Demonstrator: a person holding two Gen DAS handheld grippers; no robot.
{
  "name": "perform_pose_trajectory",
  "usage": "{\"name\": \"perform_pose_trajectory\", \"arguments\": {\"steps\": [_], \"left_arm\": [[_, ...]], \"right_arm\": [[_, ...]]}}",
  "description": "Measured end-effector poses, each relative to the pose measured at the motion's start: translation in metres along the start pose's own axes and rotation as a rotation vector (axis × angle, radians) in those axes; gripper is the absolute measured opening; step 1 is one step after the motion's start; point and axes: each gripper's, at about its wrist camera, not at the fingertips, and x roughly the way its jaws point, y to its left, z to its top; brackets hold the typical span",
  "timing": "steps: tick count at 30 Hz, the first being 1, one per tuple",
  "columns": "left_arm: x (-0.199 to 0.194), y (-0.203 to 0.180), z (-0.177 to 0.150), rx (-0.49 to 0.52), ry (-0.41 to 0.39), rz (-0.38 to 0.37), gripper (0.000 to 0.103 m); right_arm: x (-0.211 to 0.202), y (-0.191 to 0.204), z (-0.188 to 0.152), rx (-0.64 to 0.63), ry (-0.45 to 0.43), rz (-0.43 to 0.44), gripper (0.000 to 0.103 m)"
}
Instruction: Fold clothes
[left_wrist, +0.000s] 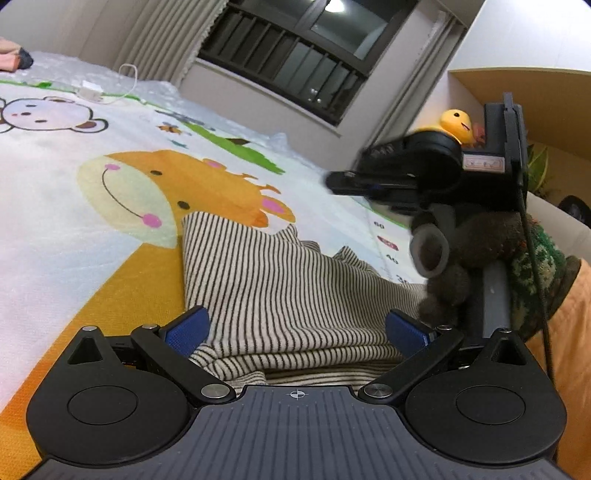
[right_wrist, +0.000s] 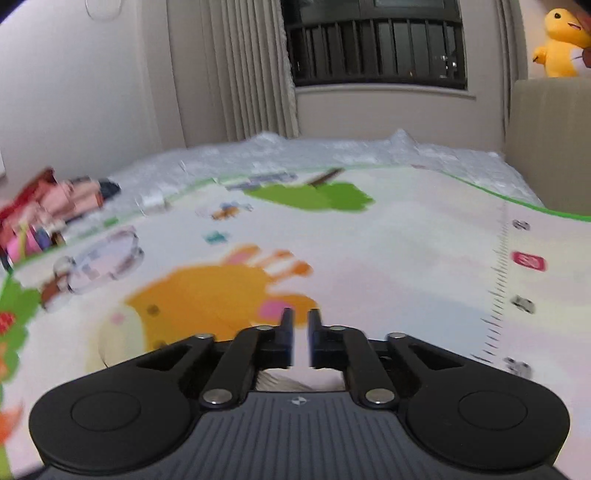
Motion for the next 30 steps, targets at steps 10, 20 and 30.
{"name": "perform_pose_trajectory", "arguments": {"steps": [10,20,30], "left_arm": [[0.0,0.001,0.0,-0.007,-0.001,-0.005,0.103],[-0.019,0.018,0.011,-0.128,-0.034,-0.065,0.103],[-0.101,0.015,0.032,-0.244,-0.042,-0.07,0.103]], "right_arm": [[0.05,-0.005,-0.041,-0.108,0.168,-0.065,0.04],[-0.099,-0.022,-0.049,-0.005,-0.07,0.077,0.009],[-0.201,-0.018,-0.156,0.012,-0.038,0.226,0.004]]}}
